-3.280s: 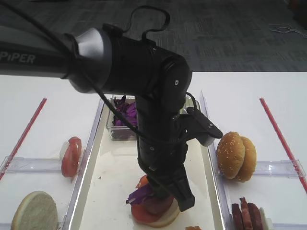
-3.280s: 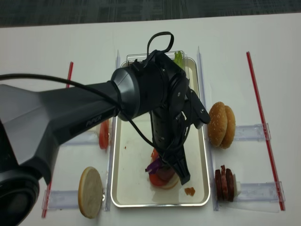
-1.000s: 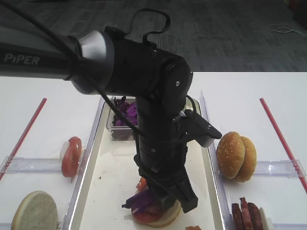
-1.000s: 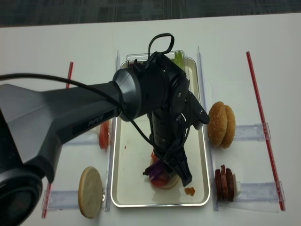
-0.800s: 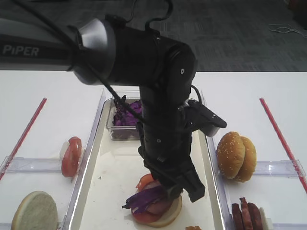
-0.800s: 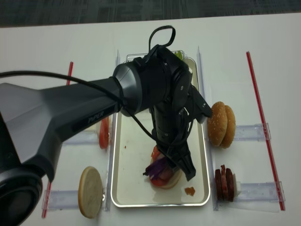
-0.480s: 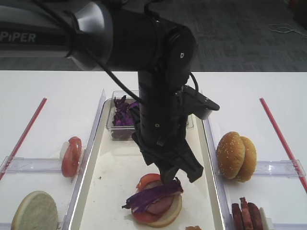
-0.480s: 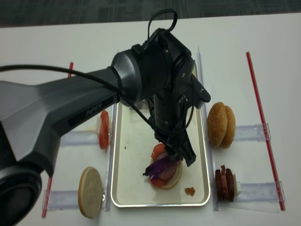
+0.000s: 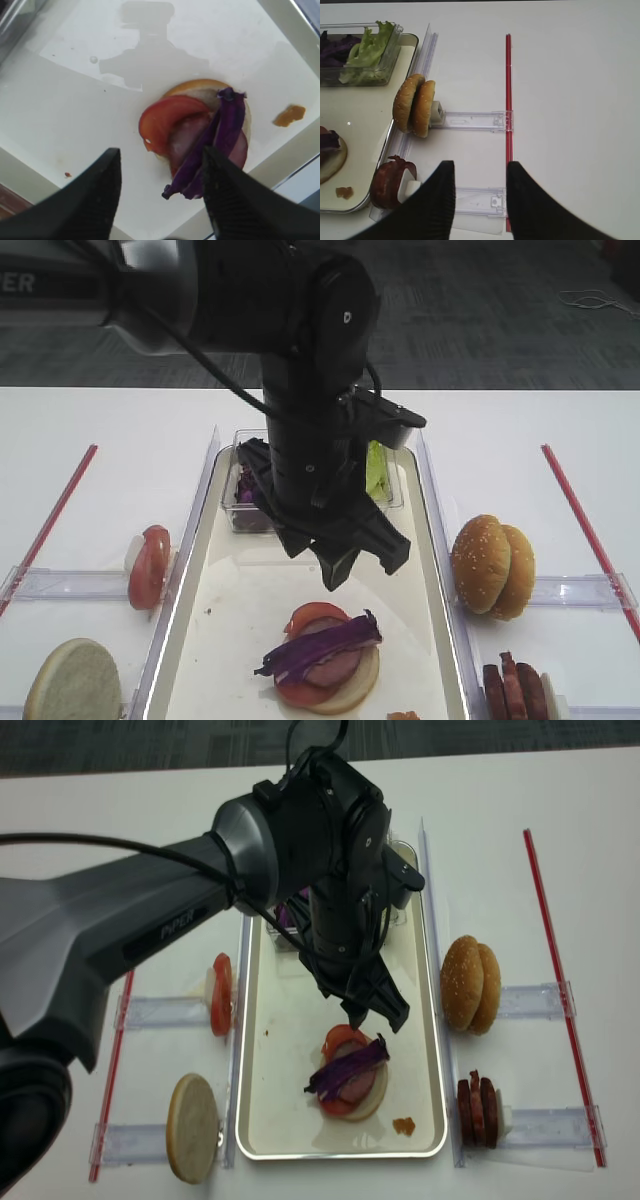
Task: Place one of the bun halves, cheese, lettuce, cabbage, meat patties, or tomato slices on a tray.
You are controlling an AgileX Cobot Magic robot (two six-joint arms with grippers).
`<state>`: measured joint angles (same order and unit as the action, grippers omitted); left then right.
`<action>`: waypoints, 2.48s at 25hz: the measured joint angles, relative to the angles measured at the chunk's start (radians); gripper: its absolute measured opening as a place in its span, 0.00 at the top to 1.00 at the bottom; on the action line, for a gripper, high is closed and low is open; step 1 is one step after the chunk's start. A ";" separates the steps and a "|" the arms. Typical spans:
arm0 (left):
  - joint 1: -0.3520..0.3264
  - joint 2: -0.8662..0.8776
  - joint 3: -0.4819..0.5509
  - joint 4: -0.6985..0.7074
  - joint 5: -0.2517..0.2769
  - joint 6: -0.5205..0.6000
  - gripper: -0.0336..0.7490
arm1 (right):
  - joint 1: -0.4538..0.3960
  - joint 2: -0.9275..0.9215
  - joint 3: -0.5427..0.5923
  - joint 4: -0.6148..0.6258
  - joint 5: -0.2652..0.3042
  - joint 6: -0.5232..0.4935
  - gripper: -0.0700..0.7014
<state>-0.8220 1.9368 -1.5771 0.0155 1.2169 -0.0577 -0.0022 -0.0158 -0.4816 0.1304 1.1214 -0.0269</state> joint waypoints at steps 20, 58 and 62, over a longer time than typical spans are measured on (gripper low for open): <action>0.276 -0.072 0.000 -0.003 0.004 -0.010 0.47 | 0.000 0.000 0.000 0.000 0.000 0.000 0.56; 0.792 -0.157 0.045 -0.015 0.008 0.020 0.47 | 0.000 0.000 0.000 0.000 0.000 -0.002 0.56; 0.790 -0.215 0.127 -0.015 0.009 0.029 0.47 | 0.000 0.000 0.000 0.000 0.000 -0.002 0.56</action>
<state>-0.0322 1.7220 -1.4503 0.0000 1.2258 -0.0291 -0.0022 -0.0158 -0.4816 0.1304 1.1214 -0.0289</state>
